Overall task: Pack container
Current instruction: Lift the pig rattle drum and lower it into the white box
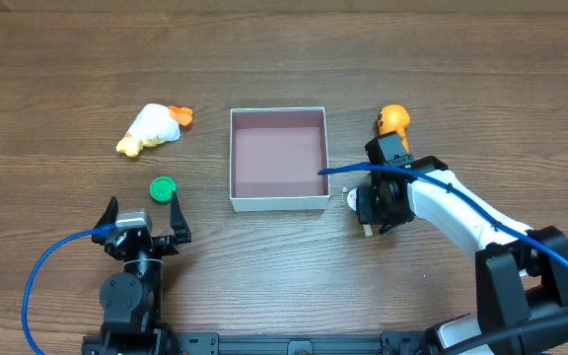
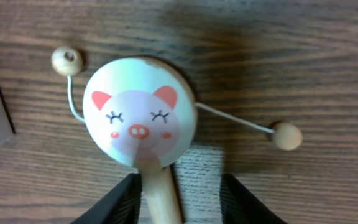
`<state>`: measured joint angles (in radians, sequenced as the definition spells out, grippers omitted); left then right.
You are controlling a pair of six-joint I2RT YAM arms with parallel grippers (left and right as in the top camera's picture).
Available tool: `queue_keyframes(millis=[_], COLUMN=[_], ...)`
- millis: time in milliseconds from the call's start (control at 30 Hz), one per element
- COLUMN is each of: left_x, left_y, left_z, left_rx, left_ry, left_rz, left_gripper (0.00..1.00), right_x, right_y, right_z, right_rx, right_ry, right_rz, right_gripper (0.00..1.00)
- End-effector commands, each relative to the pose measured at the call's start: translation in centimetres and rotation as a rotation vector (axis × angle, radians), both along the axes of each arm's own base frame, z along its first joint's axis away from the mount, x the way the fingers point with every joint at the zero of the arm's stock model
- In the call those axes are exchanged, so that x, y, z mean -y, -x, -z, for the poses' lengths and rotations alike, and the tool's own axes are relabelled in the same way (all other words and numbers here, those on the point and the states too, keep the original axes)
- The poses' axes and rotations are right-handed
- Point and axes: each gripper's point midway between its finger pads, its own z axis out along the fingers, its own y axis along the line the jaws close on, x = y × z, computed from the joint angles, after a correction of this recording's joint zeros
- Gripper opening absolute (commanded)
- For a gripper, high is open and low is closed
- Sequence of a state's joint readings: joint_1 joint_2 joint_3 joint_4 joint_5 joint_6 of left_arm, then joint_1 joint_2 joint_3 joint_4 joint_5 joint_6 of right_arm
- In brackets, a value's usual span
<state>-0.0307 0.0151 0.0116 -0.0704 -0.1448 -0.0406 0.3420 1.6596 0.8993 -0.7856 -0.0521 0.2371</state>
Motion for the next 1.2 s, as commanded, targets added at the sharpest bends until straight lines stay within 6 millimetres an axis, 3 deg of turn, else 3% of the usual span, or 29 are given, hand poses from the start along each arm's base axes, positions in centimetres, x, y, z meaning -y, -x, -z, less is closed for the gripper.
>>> queue_keyframes(millis=[0, 167, 267, 367, 500, 567, 800, 1067, 1167], left_x=[0.08, 0.07, 0.07, 0.07, 0.08, 0.08, 0.07, 0.08, 0.07], left_y=[0.0, 0.0, 0.0, 0.0, 0.0, 0.0, 0.0, 0.0, 0.0], left_z=[-0.06, -0.06, -0.06, -0.06, -0.06, -0.06, -0.06, -0.06, -0.06], left_rx=[0.006, 0.006, 0.006, 0.006, 0.006, 0.006, 0.006, 0.006, 0.006], left_ry=[-0.025, -0.025, -0.025, -0.025, -0.025, -0.025, -0.025, -0.025, -0.025], left_rz=[0.009, 0.008, 0.008, 0.008, 0.009, 0.009, 0.008, 0.009, 0.008], left_gripper=[1.0, 1.0, 1.0, 1.0, 1.0, 1.0, 1.0, 1.0, 1.0], right_x=[0.0, 0.04, 0.11, 0.14, 0.17, 0.19, 0.2, 0.17, 0.16], right_y=[0.29, 0.43, 0.58, 0.66, 0.74, 0.81, 0.91, 0.97, 0.96], right_z=[0.05, 0.06, 0.08, 0.19, 0.58, 0.83, 1.02, 1.03, 1.03], right_rx=[0.001, -0.005, -0.011, -0.011, -0.005, -0.001, 0.0, -0.003, -0.002], right_ry=[0.003, 0.004, 0.007, 0.008, 0.006, 0.005, 0.004, 0.001, 0.001], right_rz=[-0.015, -0.014, -0.015, -0.015, -0.018, -0.034, -0.034, -0.034, -0.034], right_gripper=[0.38, 0.37, 0.46, 0.46, 0.45, 0.38, 0.38, 0.25, 0.11])
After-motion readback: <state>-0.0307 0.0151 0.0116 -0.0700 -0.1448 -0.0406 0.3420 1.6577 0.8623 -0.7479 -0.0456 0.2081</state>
